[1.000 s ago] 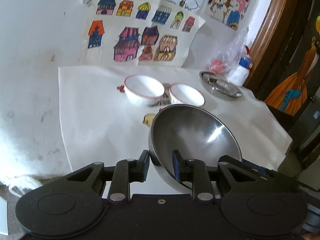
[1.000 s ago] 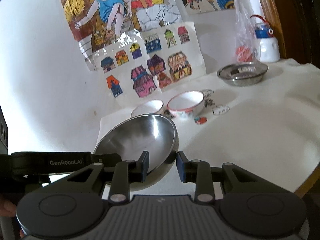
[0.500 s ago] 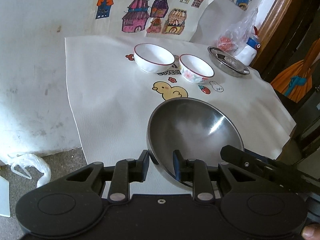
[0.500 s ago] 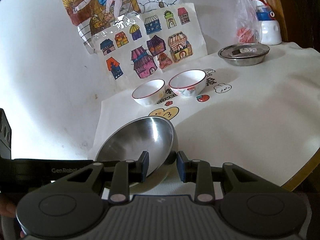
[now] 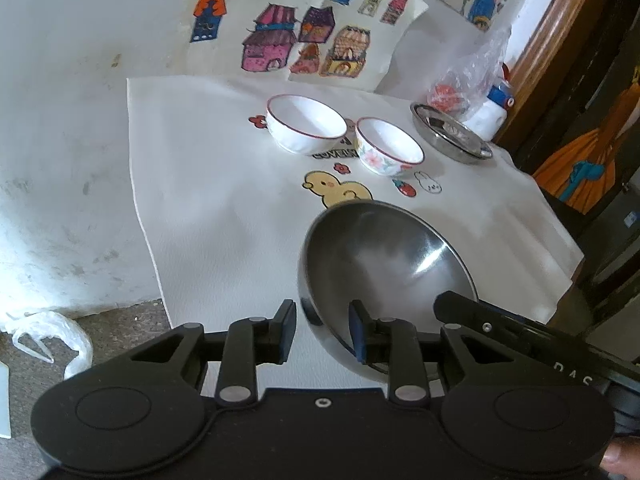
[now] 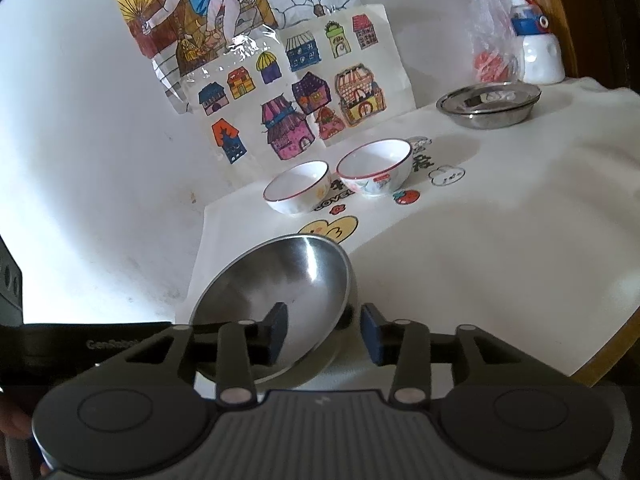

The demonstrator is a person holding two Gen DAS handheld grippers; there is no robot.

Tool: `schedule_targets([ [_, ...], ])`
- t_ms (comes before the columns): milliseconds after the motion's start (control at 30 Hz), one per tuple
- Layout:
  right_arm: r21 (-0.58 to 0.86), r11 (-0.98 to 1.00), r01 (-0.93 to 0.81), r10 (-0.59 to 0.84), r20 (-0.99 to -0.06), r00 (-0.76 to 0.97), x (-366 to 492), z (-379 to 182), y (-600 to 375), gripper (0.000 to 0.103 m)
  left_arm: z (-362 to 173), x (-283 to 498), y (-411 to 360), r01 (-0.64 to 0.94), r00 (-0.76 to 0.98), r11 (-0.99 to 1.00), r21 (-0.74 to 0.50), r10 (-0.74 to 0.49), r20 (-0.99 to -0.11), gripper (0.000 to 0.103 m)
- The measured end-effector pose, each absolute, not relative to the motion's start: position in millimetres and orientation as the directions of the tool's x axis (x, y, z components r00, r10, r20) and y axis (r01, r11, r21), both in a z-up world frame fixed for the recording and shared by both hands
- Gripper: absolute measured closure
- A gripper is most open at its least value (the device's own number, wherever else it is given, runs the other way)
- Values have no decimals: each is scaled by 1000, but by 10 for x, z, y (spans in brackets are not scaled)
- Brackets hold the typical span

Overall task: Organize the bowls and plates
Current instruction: 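Lower the deep steel bowl onto the cloth and open the right gripper, then move the right gripper to the larger white bowl's rim and close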

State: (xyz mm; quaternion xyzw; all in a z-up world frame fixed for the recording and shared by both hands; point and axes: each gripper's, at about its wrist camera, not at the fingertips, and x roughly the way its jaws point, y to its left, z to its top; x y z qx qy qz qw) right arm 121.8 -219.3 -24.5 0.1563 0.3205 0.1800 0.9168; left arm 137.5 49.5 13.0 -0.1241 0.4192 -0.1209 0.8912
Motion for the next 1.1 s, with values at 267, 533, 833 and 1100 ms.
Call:
schedule_targets([
  [267,401,893,-204,400,-500,769,1216,-197,-2242,26,295,1328,699,48,712,954,-297,-241,-660,35],
  [533,428,878,-215,415,-454,789,1245,-131,-2291,0,399,1391,758,28,752,962,-273,-200,-629,9],
  [833,393,887,-244,414,-439,797,1458,-51,-2272,0,396,1665,870,10,766,950,-312,-208,-608,1],
  [1100,347,902,-258,396,-420,817,1923,80,-2236,0,336,2172,1025,-56,758,924,-377,-207,-619,1],
])
